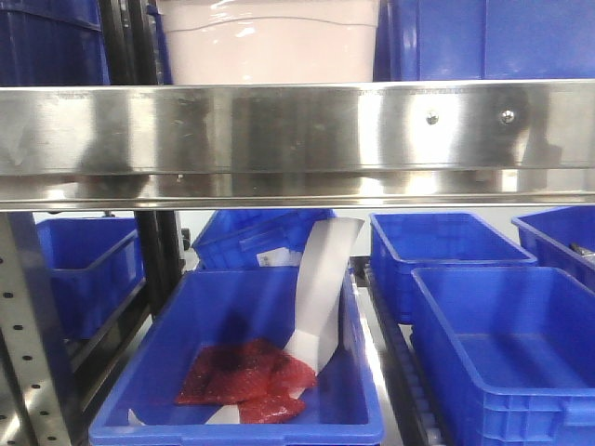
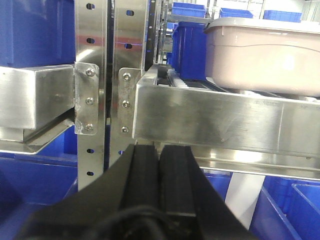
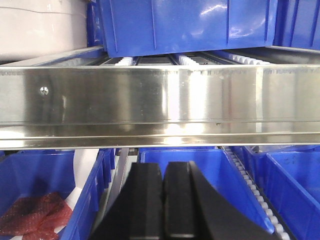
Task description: Grab white bin and place on right shelf
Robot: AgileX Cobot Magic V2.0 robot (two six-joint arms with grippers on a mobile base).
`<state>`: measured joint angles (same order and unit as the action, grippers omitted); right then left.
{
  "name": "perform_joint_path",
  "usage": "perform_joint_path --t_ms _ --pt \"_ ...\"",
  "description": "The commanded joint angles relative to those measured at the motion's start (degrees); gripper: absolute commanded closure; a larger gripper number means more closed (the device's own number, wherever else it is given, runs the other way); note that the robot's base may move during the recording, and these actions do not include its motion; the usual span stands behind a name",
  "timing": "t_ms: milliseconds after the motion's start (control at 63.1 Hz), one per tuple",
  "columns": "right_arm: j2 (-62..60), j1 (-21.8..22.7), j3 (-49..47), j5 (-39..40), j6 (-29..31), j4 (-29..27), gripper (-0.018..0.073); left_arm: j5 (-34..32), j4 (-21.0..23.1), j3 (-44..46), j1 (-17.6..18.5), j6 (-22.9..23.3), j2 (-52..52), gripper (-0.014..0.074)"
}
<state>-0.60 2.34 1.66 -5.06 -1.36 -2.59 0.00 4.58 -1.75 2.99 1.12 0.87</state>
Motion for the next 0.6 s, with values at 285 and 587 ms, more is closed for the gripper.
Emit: perform_joint_path --t_ms 285,587 --pt "-0.4 0.4 -0.2 5.1 -0.1 0.7 0.0491 -5.2 0.3 -1.1 0.3 -0.2 0.4 0.0714" --pt "-0.4 0.4 -0.2 5.1 -0.1 0.7 0.0491 -5.2 0.3 -1.1 0.3 -0.2 0.4 0.0714"
